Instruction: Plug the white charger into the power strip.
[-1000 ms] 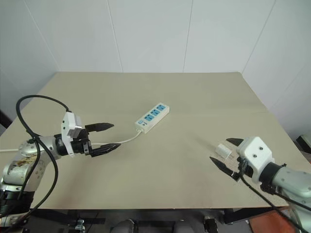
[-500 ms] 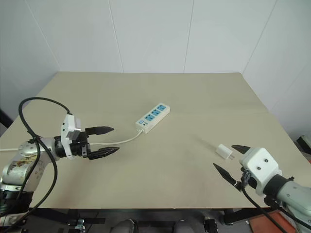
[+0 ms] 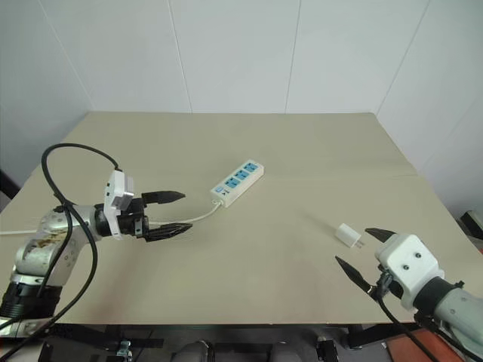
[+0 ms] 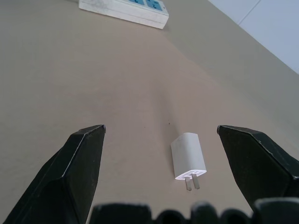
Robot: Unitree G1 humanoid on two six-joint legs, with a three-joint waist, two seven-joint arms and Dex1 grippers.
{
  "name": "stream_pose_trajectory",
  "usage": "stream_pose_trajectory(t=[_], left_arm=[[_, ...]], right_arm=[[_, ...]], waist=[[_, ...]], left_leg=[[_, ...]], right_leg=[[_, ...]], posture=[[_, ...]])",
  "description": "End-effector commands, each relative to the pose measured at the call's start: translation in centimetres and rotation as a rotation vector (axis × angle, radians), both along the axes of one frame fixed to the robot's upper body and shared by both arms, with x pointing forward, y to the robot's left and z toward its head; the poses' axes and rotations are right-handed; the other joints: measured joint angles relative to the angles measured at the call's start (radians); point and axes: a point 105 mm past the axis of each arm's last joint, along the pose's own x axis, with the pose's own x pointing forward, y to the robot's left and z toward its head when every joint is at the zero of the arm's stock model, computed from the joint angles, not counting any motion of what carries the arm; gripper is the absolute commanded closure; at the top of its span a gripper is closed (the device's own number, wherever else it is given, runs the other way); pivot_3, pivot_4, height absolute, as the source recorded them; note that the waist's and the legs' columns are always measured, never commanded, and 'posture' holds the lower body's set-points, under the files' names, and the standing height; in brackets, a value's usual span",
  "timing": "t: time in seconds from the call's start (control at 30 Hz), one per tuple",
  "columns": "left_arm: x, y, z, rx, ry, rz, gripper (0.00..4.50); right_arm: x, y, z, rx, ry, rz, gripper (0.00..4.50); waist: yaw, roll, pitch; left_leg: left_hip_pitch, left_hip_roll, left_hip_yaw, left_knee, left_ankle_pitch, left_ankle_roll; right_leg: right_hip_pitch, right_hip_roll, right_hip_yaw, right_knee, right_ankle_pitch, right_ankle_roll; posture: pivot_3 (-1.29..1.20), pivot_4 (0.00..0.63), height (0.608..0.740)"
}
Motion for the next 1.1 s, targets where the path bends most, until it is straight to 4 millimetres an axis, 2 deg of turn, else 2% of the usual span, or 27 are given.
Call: stream_pose_trajectory(t=[0.03,0.53,0.73,0.87,1.0,1.1], left_arm=[[0.2,-0.2,0.9,-0.002,-0.032,-0.015,0.01],[0.5,0.1,1.1,0.005,-0.043,0.006,0.01],[5.7,-0.4,3.1,-0.020,-0.152,0.186,0.01],[7.2,-0.5,4.0,-0.044,-0.188,0.244,0.01],[8.8,-1.4,3.6,-0.088,-0.176,0.349,0.01],[10.0,-3.1,2.4,-0.104,-0.150,0.428,0.01]], right_arm=[[-0.3,0.0,1.2,-0.019,-0.053,-0.018,0.00],[-0.3,0.0,1.2,-0.021,-0.049,-0.024,0.00],[1.6,0.4,2.4,0.028,-0.121,-0.001,0.00],[2.5,0.9,2.6,0.056,-0.137,0.022,0.00],[3.9,1.4,2.9,0.051,-0.138,0.054,0.00],[5.4,2.3,3.3,0.061,-0.152,0.080,0.00]], waist=[[0.000,0.000,0.000],[0.000,0.000,0.000],[0.007,-0.002,0.000],[0.000,-0.002,0.000],[-0.002,-0.002,0.000],[0.000,-0.003,0.000]], left_leg=[[0.000,0.000,0.000,0.000,0.000,0.000],[0.000,0.000,0.000,0.000,0.000,0.000],[0.000,-0.001,-0.001,0.004,0.000,0.000],[-0.001,-0.001,-0.001,0.001,0.000,0.000],[-0.002,-0.001,-0.001,0.001,-0.001,0.001],[-0.001,-0.002,-0.001,0.002,-0.001,0.001]], right_leg=[[0.000,0.000,0.000,0.000,0.000,0.000],[0.000,0.000,0.000,0.000,0.000,0.000],[0.001,0.000,-0.001,0.000,0.000,0.000],[0.001,0.000,0.000,-0.001,0.001,0.001],[0.000,0.000,0.000,0.000,0.003,-0.002],[0.001,0.000,0.000,0.000,0.002,0.000]], posture=[[0.00,0.150,0.740],[0.00,0.150,0.740],[0.00,0.150,0.740],[0.00,0.150,0.740],[0.00,0.150,0.740],[0.00,0.150,0.740]])
